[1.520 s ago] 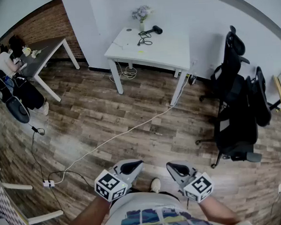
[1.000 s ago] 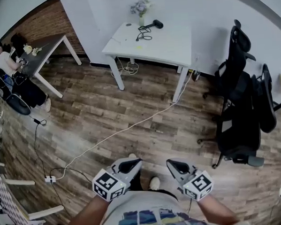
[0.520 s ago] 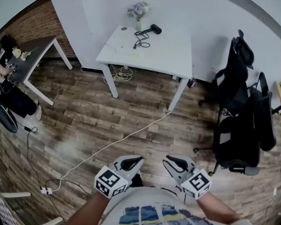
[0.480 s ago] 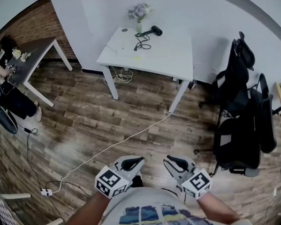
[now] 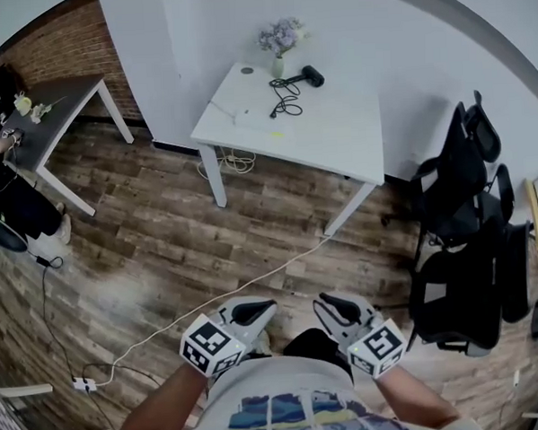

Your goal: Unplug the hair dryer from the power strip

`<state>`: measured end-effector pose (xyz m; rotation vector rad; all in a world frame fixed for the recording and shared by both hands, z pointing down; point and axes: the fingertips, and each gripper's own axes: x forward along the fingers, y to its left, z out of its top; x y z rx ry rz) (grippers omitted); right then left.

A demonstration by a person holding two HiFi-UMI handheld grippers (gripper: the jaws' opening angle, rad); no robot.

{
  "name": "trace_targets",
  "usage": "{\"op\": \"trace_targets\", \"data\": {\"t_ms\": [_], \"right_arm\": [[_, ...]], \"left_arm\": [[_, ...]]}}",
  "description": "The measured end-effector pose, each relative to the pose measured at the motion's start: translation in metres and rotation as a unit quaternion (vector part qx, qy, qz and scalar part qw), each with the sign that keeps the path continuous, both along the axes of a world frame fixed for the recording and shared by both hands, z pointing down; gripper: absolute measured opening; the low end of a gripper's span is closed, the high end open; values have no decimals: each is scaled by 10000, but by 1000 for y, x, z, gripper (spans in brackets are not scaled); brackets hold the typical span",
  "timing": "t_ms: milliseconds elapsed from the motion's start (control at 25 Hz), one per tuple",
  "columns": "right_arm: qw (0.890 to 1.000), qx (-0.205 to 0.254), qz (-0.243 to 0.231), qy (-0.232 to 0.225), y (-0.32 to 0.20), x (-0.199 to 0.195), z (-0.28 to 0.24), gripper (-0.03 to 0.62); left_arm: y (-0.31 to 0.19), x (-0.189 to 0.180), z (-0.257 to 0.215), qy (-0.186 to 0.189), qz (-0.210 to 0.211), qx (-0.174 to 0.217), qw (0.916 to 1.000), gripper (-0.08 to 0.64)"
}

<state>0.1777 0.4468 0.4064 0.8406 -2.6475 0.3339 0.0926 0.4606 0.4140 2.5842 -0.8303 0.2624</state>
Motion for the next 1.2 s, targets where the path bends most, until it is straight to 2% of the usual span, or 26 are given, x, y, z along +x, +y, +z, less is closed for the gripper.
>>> {"op": "trace_targets", "data": {"t_ms": [200,400,600,800,1200], "right_arm": [[9998,133,-148,50,-41,-16,2,75],[9996,1,-294,14,-91,-28,11,91],[9988,-114,-458,-88,-160,-25,25,92],[9975,-58,-657,-269,-238,-30,15,89],[9961,-186,-825,-243,-360,-1,34,89]], "left_arm": [[-35,-14,8,67,-112,-58,9999,3],[-79,-30,14,153,-333,-231,9991,2],[-136,-32,17,-166,-477,-237,9984,3],[-210,-34,15,-495,-626,-222,9966,3],[-345,-14,17,-687,-968,-146,9928,3]]}}
